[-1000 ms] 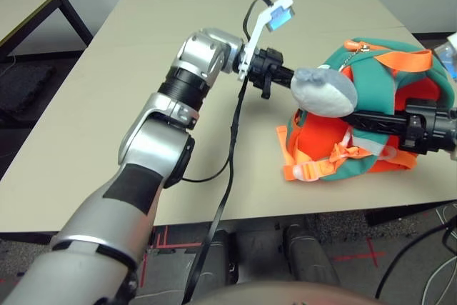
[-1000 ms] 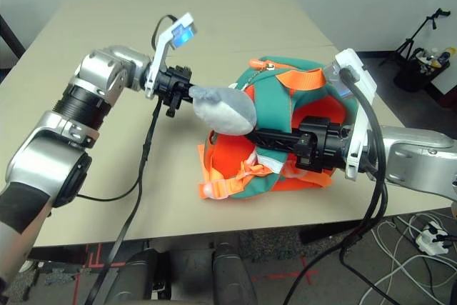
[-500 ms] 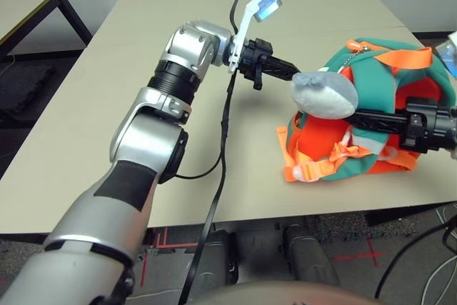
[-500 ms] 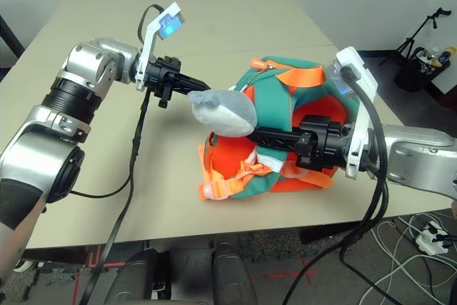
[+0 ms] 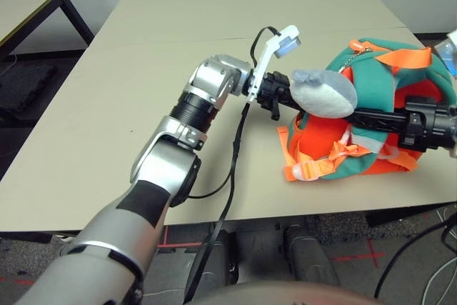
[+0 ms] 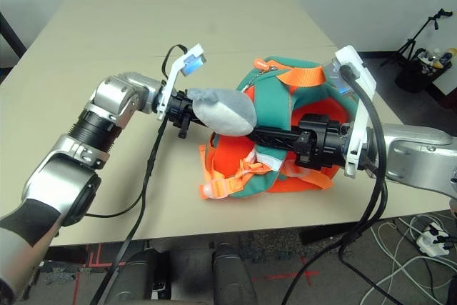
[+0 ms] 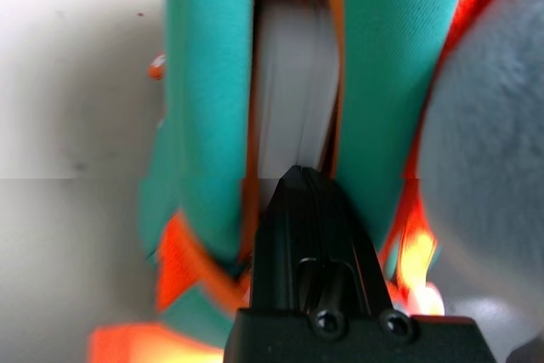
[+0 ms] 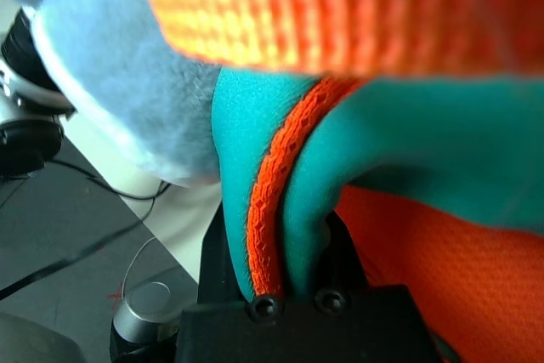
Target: Put the pencil case into the backpack and zip it.
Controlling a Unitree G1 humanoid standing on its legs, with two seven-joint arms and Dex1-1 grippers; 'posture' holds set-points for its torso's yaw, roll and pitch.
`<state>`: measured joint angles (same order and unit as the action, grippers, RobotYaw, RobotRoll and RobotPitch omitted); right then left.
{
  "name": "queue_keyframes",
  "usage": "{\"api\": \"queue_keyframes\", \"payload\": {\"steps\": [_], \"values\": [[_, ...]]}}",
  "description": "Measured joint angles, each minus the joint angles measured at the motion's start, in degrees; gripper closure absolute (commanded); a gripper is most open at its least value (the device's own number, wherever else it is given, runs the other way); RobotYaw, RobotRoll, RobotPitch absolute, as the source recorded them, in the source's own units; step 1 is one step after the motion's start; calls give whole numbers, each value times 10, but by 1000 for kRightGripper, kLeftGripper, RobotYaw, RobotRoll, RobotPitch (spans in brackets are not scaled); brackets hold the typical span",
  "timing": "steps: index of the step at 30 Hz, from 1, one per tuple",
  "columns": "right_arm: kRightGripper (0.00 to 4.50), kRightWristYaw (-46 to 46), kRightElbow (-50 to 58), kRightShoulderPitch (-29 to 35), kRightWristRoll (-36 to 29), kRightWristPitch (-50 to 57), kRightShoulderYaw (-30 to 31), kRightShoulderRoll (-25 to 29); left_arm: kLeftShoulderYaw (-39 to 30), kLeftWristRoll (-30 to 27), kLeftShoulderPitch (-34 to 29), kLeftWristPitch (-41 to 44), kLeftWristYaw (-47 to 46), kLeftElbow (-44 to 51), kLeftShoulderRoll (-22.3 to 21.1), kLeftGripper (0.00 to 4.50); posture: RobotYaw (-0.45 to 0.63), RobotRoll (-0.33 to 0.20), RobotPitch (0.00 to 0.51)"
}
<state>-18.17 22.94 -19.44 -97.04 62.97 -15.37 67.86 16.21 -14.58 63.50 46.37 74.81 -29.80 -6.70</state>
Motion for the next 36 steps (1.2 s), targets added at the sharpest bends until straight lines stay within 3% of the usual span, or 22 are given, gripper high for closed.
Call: {"api": "queue_keyframes", "payload": {"steps": [4,9,12,17,24,36], "values": [[4313,0,1,0,0,0,1,-1,-4,-3,7,-7,-5,43,-36,4500,-106,0,81],[4313,-2,1,0,1,0,1,-1,-30,-15,38,-29,31,124,-172,4500,-81,0,79],[4313,-5,-1,-1,5,0,2,-2,-42,-23,36,-37,49,157,-224,3900,-69,0,74],[4313,-15,-12,-15,17,5,8,-4,-46,-47,28,-41,84,215,-290,2278,-55,0,68],[4313,-27,-21,-30,44,11,16,-23,-44,-77,16,-41,61,263,-253,14,-66,0,61],[4313,-26,-20,-31,50,16,15,-30,-9,-57,16,-96,20,208,-169,0,-95,0,65]]}}
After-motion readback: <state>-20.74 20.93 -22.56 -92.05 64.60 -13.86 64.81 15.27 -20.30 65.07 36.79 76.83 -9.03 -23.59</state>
